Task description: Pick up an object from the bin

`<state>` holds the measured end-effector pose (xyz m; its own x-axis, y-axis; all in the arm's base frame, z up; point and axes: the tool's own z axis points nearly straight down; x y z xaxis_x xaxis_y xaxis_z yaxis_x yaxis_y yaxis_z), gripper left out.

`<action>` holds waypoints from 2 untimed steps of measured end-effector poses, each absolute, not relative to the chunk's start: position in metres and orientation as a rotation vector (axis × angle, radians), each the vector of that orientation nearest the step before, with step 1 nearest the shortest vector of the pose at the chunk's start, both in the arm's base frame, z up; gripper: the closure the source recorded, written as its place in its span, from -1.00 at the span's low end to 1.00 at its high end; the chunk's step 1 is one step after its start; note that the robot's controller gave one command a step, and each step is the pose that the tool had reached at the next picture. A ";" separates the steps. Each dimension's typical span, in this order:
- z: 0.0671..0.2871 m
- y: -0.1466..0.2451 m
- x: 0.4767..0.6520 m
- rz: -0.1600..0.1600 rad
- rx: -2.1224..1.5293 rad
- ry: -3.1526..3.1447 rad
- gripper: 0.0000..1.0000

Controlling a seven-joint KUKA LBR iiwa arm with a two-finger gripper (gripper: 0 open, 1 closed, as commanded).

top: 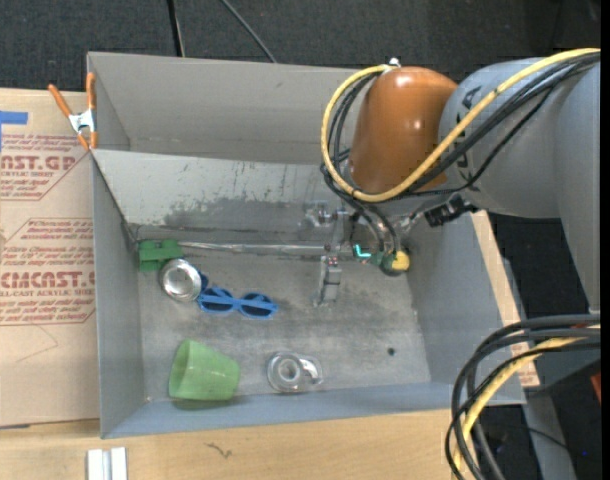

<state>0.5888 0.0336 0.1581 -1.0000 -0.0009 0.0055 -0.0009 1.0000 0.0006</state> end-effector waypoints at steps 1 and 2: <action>0.158 0.044 0.535 0.000 0.139 -3.137 -1.00; 0.146 0.045 0.498 0.000 0.262 -3.127 -1.00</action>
Offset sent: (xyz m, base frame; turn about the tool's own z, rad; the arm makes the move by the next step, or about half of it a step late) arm -0.0526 0.0094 0.0012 -0.0870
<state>0.4982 0.0449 0.1460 -0.9860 -0.1665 0.0034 -0.1665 0.9860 0.0003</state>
